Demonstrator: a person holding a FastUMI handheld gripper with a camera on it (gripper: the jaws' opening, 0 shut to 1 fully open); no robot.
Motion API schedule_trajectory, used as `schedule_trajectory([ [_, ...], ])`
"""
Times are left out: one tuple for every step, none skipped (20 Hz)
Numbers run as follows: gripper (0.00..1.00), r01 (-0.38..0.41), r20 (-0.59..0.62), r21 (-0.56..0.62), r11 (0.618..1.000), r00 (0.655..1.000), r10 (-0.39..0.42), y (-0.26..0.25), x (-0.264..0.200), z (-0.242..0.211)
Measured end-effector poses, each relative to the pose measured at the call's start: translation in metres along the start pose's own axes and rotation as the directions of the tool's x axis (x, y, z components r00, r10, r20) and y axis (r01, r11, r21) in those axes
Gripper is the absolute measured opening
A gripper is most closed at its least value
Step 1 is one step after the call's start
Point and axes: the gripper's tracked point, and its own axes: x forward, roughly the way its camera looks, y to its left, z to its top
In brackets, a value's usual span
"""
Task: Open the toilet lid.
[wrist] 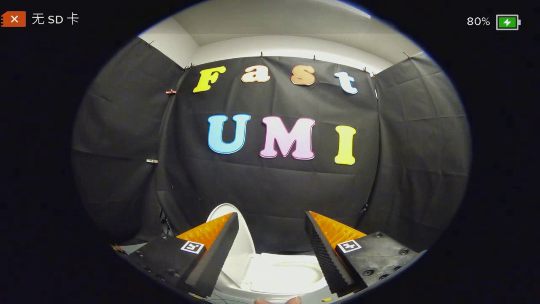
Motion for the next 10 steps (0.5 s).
schedule_trajectory([
  [0.99, 0.007, 0.011, 0.003, 1.0, 1.0, -0.007, -0.008, -0.007, 0.004],
  [0.98, 0.013, 0.017, 0.01, 1.0, 1.0, -0.013, -0.015, -0.013, 0.006],
  [0.98, 0.018, 0.023, 0.018, 1.0, 1.0, -0.018, -0.022, -0.021, 0.008],
  [0.98, 0.03, 0.026, 0.029, 0.999, 0.999, -0.03, -0.03, -0.029, 0.012],
  [0.98, 0.044, 0.035, 0.036, 0.998, 0.998, -0.045, -0.04, -0.037, 0.014],
  [0.98, 0.059, 0.04, 0.041, 0.997, 0.997, -0.061, -0.05, -0.045, 0.017],
  [0.98, 0.074, 0.045, 0.039, 0.997, 0.996, -0.075, -0.059, -0.054, 0.019],
  [0.98, 0.086, 0.046, 0.037, 0.996, 0.995, -0.088, -0.068, -0.063, 0.02],
  [0.98, 0.101, 0.048, 0.036, 0.994, 0.994, -0.102, -0.076, -0.073, 0.021],
  [0.98, 0.111, 0.051, 0.038, 0.993, 0.992, -0.113, -0.084, -0.082, 0.024],
])
